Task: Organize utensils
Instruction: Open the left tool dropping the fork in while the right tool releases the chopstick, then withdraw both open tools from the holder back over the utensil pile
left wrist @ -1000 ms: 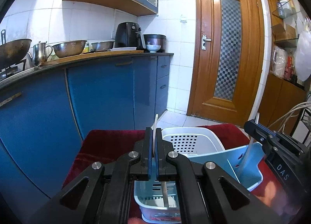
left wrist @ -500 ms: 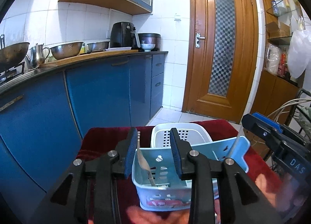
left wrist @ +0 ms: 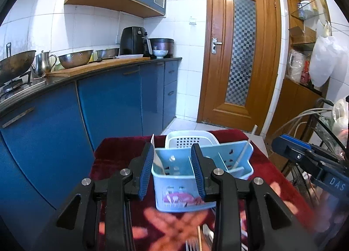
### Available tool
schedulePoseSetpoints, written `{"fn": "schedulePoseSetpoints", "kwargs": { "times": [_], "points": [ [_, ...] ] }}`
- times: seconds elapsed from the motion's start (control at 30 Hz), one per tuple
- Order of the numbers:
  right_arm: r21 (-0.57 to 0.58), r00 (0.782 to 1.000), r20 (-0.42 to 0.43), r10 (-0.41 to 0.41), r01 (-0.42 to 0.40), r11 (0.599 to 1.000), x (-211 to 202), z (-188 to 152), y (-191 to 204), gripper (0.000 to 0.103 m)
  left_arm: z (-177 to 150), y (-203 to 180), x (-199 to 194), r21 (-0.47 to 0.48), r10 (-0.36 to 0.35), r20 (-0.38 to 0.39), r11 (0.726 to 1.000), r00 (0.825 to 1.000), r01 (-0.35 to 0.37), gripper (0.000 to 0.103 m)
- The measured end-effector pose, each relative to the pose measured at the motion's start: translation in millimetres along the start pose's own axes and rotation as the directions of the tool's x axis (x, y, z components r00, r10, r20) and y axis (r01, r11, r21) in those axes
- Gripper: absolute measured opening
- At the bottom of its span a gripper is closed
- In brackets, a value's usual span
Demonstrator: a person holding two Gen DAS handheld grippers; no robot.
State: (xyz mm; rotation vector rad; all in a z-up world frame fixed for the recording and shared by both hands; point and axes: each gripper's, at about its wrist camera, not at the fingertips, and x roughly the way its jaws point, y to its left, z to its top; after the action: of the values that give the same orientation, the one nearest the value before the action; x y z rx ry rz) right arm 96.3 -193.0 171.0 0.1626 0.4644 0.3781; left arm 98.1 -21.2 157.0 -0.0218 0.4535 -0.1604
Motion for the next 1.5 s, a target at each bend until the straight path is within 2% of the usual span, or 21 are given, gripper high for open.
{"fn": "schedulePoseSetpoints", "kwargs": {
  "times": [0.4, 0.73, 0.93, 1.23, 1.5],
  "points": [
    [0.013, 0.989, -0.144, -0.025, 0.027, 1.000, -26, -27, 11, 0.040, -26, 7, -49, 0.004, 0.011, -0.080, 1.000, 0.997, -0.010, 0.036],
    [-0.042, 0.967, -0.244, -0.077, 0.068, 0.997, -37, -58, 17, 0.040, -71, 12, -50, -0.018, -0.013, -0.191, 1.000, 0.982, 0.010, 0.036],
    [-0.048, 0.952, -0.291, -0.094, 0.083, 0.995, -40, -79, 12, 0.040, -97, 12, -40, -0.031, -0.037, -0.263, 0.999, 0.964, 0.030, 0.036],
    [-0.045, 0.924, -0.366, -0.115, 0.106, 0.993, -33, -109, 3, 0.040, -126, 0, -13, -0.022, -0.031, -0.360, 0.999, 0.933, 0.025, 0.036],
    [-0.027, 0.902, -0.412, -0.129, 0.129, 0.991, -22, -127, -10, 0.040, -143, 1, 8, -0.077, -0.088, -0.426, 0.995, 0.900, 0.061, 0.036]
  ]
}}
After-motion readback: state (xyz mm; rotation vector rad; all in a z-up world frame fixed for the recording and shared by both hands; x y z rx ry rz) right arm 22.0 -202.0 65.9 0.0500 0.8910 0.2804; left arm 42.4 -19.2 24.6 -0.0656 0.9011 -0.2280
